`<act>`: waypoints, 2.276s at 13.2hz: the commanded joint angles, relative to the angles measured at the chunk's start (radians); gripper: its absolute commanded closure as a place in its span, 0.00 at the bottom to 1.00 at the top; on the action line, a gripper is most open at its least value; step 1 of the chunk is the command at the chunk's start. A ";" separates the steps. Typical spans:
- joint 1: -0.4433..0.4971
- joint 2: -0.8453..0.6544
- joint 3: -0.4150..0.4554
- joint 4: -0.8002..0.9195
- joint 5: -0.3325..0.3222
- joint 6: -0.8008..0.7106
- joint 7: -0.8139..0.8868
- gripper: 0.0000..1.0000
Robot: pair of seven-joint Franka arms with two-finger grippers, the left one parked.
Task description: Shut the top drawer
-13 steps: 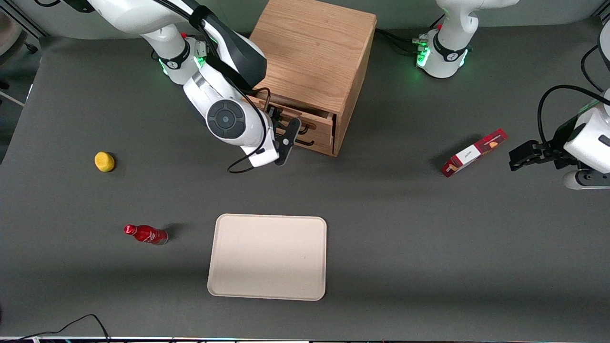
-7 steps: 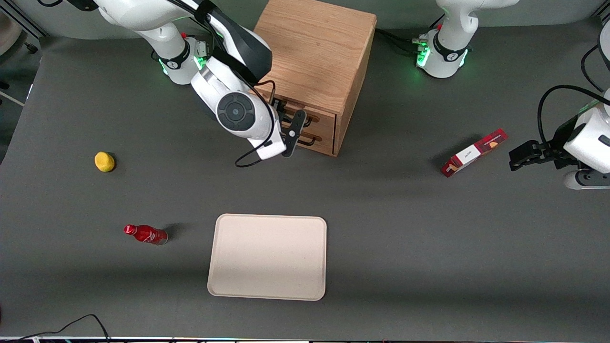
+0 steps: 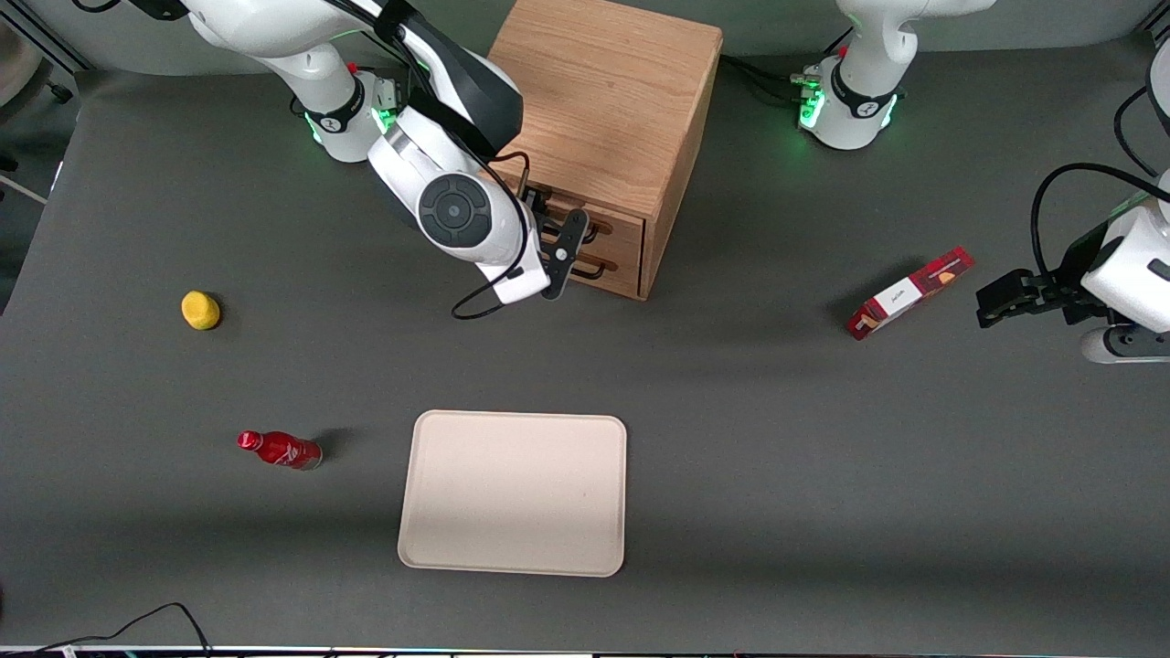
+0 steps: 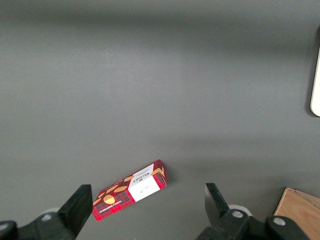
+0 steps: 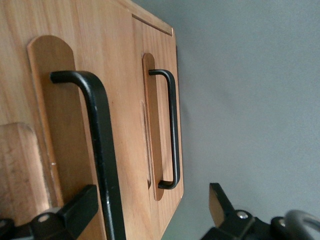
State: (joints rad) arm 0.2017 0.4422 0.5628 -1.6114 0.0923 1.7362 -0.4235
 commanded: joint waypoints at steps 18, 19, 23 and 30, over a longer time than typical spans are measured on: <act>-0.033 -0.698 -0.326 0.047 -0.061 -0.372 0.618 0.00; -0.033 -0.721 -0.393 0.047 -0.104 -0.377 0.617 0.00; -0.033 -0.709 -0.627 -0.007 -0.180 -0.400 0.595 0.00; -0.042 -0.679 -0.690 -0.164 -0.157 -0.202 0.614 0.00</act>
State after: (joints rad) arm 0.1579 -0.2433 -0.1334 -1.7984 -0.0588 1.5304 0.1614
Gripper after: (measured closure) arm 0.000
